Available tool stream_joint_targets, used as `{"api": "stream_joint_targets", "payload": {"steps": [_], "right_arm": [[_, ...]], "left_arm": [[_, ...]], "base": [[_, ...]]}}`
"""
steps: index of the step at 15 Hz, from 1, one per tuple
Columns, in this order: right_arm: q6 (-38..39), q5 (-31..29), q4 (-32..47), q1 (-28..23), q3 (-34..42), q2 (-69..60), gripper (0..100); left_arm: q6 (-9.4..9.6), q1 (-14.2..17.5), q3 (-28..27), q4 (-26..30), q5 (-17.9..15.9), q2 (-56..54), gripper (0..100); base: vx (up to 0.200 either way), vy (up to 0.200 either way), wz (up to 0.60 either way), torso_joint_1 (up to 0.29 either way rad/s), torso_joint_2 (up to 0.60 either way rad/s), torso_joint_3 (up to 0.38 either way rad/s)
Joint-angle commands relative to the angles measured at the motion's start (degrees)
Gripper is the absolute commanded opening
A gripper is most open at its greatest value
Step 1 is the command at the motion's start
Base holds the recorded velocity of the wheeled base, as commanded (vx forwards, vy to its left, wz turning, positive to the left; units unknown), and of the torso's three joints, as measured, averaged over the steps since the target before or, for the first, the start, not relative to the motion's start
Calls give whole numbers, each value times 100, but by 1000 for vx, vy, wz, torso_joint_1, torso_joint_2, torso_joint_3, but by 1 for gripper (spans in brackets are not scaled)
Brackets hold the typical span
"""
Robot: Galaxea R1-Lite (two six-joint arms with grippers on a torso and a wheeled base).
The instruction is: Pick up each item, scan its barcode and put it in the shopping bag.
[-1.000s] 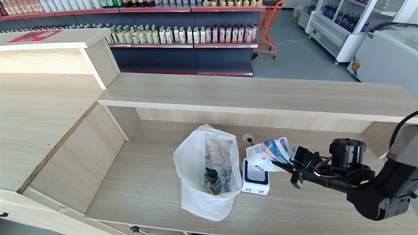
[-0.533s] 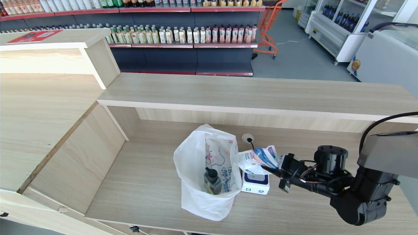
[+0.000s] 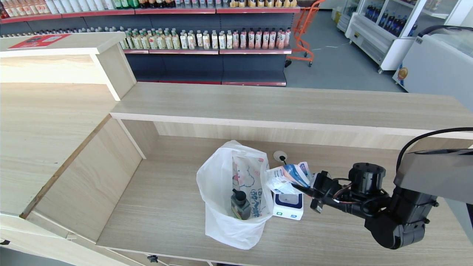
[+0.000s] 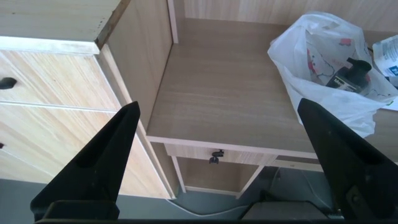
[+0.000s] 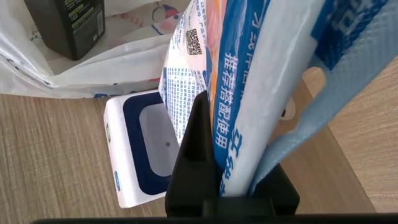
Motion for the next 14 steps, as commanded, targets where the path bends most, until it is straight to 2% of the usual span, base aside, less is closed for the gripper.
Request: {"api": "stream_joint_targets", "payload": {"steps": [1,3,5,6,7,8,9,12,13,14], "right_arm": [[55,3,10,-2,-1,-83,0],[512,-5,45,33,-1,-425,0],[2015,-190,291,270,87,-1340,0],[2929,-664,827,481,79,-1955,0],[3404,-998,1275,613,35,-2271,0],[4195,-1596,2216,903,-308,-2667,0],[4661,-1921,2848,1132,-704,-2693,0],[5654,-2352,3595,1747,-1556,-2183,0],[5794,-2598,3639,1914,-1802,-1902,0],[5794,-2598,3639,1914,-1802,-1902,0]], "left_arm": [[0,-1,0,0,0,-2,100],[0,-1,0,0,0,-2,100],[0,8,0,0,0,-2,100],[0,-1,0,0,0,-2,100],[0,-1,0,0,0,-2,100],[0,-1,0,0,9,-2,100],[0,-1,0,0,0,-2,100],[0,-1,0,0,0,-2,100],[0,-1,0,0,0,-2,100],[0,-1,0,0,0,-2,100]], "base": [[0,0,0,0,0,0],[0,0,0,0,0,0],[0,0,0,0,0,0],[0,0,0,0,0,0],[0,0,0,0,0,0],[0,0,0,0,0,0],[0,0,0,0,0,0],[0,0,0,0,0,0],[0,0,0,0,0,0],[0,0,0,0,0,0]]}}
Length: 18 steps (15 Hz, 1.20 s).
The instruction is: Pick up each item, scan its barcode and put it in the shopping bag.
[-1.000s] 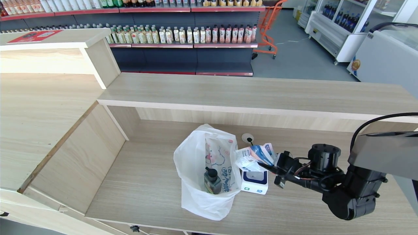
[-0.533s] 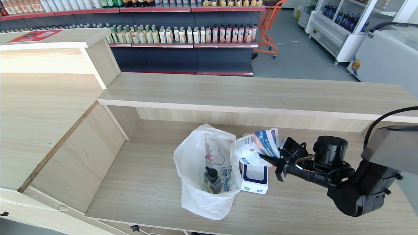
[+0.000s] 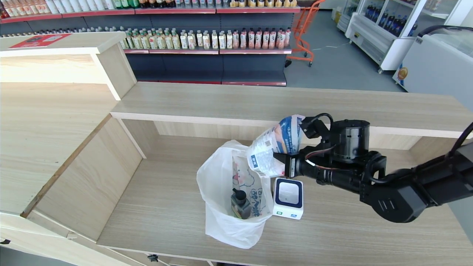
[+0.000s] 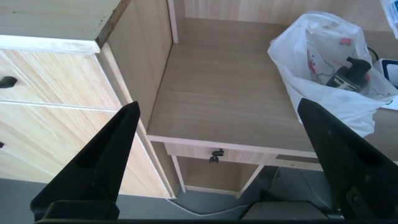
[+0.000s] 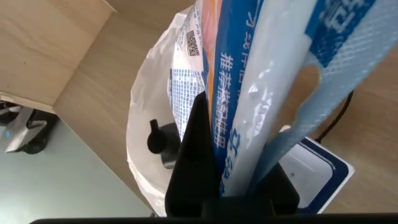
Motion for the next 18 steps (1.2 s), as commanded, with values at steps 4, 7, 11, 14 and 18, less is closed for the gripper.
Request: {"api": "stream_joint_targets", "payload": {"steps": [4,7,11,14,18], "right_arm": [[52,-280,55,385,-463,1054,0],[26,-280,64,359,-499,1291,0],[-194,-306,38,359,-806,1783,0],[-581,-306,38,332,-903,2003,0],[-757,-315,29,332,-1219,2214,100]], "left_arm": [[0,1,0,0,0,-2,100],[0,1,0,0,0,-2,100],[0,1,0,0,0,-2,100],[0,1,0,0,0,-2,100],[0,1,0,0,0,-2,100]], "base": [[0,0,0,0,0,0],[0,0,0,0,0,0],[0,0,0,0,0,0],[0,0,0,0,0,0],[0,0,0,0,0,0]]}}
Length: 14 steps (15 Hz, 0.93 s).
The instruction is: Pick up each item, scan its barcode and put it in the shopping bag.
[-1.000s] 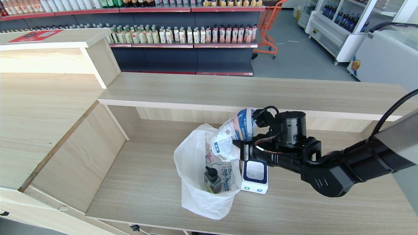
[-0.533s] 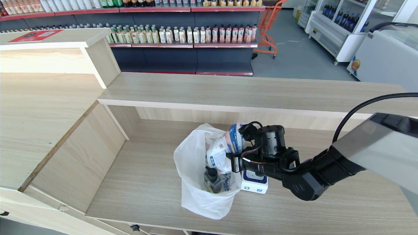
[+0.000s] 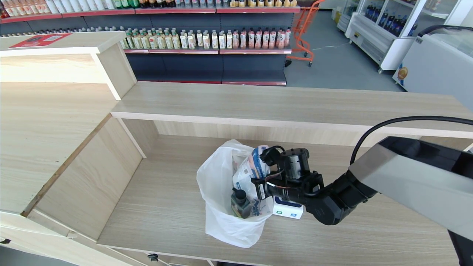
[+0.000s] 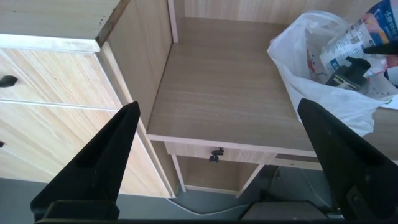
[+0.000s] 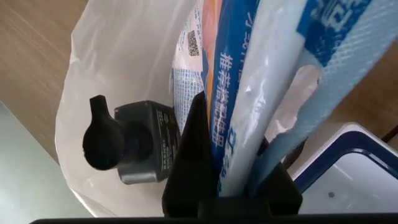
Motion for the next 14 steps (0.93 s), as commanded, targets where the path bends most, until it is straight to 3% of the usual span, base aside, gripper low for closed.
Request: {"api": "stream_joint_targets", "payload": {"steps": [1,3,6,9,10,12,14], "right_arm": [[23,12,-9,2,-102,73,100],[480,47,35,-7,29,-331,100],[2089,170,553,-33,891,-2036,100],[2054,425,1617,-613,2455,-4646,100],[2054,425,1617,-613,2455,-4646,100],[946,-260,2803,-1721,3782,-7239,100],[788,-603,3559,-2283,4740,-9226,100]], "left_arm": [[0,-1,0,0,0,-2,100],[0,-1,0,0,0,-2,100],[0,8,0,0,0,-2,100],[0,-1,0,0,0,-2,100],[0,-1,0,0,0,-2,100],[0,-1,0,0,0,-2,100],[0,-1,0,0,0,-2,100]], "base": [[0,0,0,0,0,0],[0,0,0,0,0,0],[0,0,0,0,0,0],[0,0,0,0,0,0],[0,0,0,0,0,0],[0,0,0,0,0,0],[0,0,0,0,0,0]]}}
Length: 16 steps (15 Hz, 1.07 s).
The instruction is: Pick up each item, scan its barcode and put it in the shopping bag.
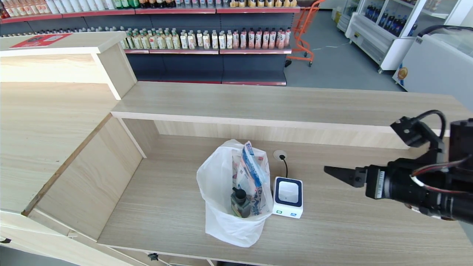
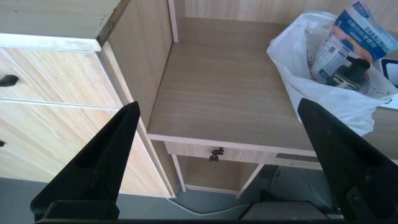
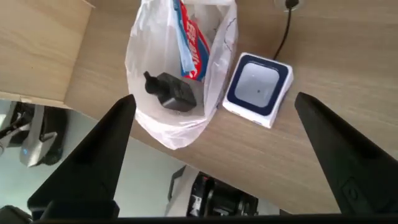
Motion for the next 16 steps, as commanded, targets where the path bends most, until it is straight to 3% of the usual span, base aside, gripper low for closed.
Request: {"api": "stream_joint_targets", "payload": {"steps": [1,4,5,6,13,14,16], "right_arm": [[-695,-585,1543,-1415,2298,-4468,100],[-888,-814,1675,-2030,3230,-6261,100],[-1011,-858,1947,-2258,3371,-6814,100],[-985,-937,2738,-2408,3265,-7342,100],[-1126,-937,2589,-2250,3300,-7535,100],[-1161,-928,2589,-2250,3300,-7535,0],[-1091,-937,2598,-2250,3300,-7535,0]], "left_arm": [[0,-1,0,0,0,-2,100],[0,-1,0,0,0,-2,100],[0,8,0,0,0,-2,100],[0,-1,0,0,0,-2,100],[0,-1,0,0,9,-2,100],[0,-1,0,0,0,-2,100],[0,-1,0,0,0,-2,100]], "base": [[0,0,0,0,0,0],[0,0,0,0,0,0],[0,0,0,0,0,0],[0,0,0,0,0,0],[0,0,0,0,0,0],[0,0,0,0,0,0],[0,0,0,0,0,0]]}}
